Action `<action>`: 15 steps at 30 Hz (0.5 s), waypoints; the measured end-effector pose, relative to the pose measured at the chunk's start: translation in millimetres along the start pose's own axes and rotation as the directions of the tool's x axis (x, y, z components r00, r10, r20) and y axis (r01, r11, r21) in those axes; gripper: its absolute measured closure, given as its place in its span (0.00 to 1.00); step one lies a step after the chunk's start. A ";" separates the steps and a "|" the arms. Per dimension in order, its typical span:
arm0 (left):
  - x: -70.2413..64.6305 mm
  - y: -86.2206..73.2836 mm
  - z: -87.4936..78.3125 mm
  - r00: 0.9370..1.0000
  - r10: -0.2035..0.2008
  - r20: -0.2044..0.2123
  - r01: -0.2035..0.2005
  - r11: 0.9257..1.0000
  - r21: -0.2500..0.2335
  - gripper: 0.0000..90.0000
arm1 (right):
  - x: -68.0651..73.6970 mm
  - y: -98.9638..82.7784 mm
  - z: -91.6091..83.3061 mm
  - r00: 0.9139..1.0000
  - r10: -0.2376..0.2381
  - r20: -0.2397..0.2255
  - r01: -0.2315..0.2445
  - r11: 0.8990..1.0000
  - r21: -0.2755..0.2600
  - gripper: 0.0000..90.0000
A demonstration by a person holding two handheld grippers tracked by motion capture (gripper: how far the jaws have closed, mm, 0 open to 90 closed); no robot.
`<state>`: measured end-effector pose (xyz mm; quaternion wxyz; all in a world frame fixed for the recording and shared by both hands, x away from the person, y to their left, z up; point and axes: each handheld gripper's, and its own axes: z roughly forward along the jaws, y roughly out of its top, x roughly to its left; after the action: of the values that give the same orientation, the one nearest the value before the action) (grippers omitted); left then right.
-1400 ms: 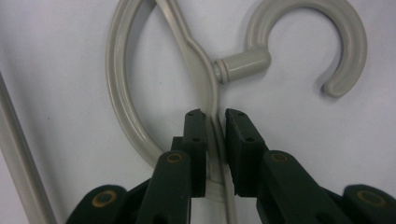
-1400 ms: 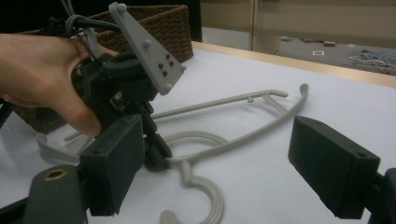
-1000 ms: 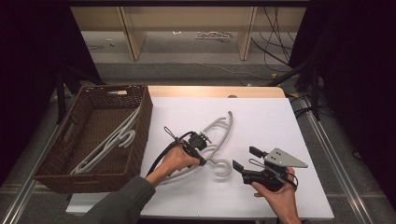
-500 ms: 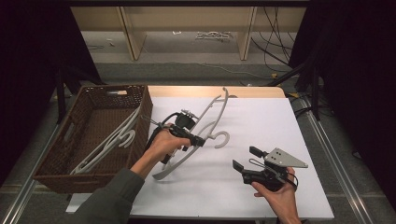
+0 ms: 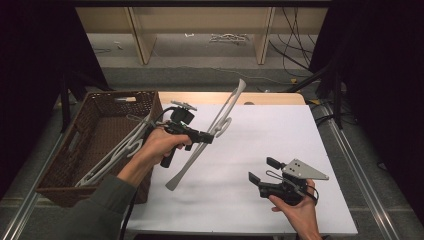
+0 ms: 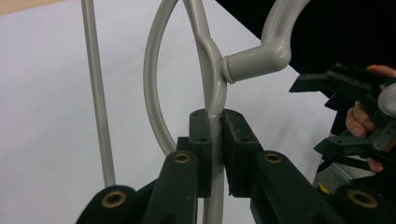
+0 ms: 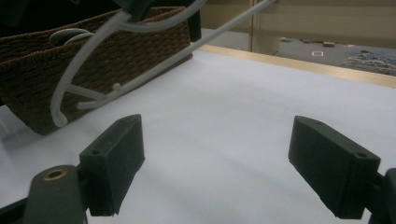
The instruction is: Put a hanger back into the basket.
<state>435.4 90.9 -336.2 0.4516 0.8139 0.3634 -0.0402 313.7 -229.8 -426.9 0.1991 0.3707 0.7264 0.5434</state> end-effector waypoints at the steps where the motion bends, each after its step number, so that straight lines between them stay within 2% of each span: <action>1: 0.1 1.3 -3.9 1.000 -0.004 0.004 0.004 1.000 -0.007 0.92 | -0.1 -0.2 0.4 1.000 0.001 -0.001 -0.001 1.000 -0.001 0.21; 3: 0.2 5.5 -14.3 1.000 -0.016 0.009 0.017 0.999 -0.038 0.92 | 0.5 -0.6 1.3 1.000 0.007 -0.008 -0.007 1.000 -0.009 0.21; 7: -2.0 10.8 -25.7 1.000 -0.019 0.017 0.019 0.998 -0.057 0.92 | 0.5 -0.8 1.9 1.000 0.006 -0.010 -0.006 1.000 -0.013 0.21; 11: -9.2 17.7 -41.1 1.000 0.012 0.021 -0.011 0.997 -0.078 0.92 | 0.6 -0.7 1.7 1.000 0.011 -0.011 -0.011 1.000 -0.009 0.21; 15: -14.0 23.4 -54.0 1.000 0.018 0.025 -0.015 0.996 -0.091 0.92 | 1.1 -0.6 1.3 1.000 0.011 -0.015 -0.011 1.000 -0.001 0.21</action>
<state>425.6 116.7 -282.4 0.4930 0.7950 0.3522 -0.0304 313.7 -228.3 -427.8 0.1910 0.3705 0.7255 0.5476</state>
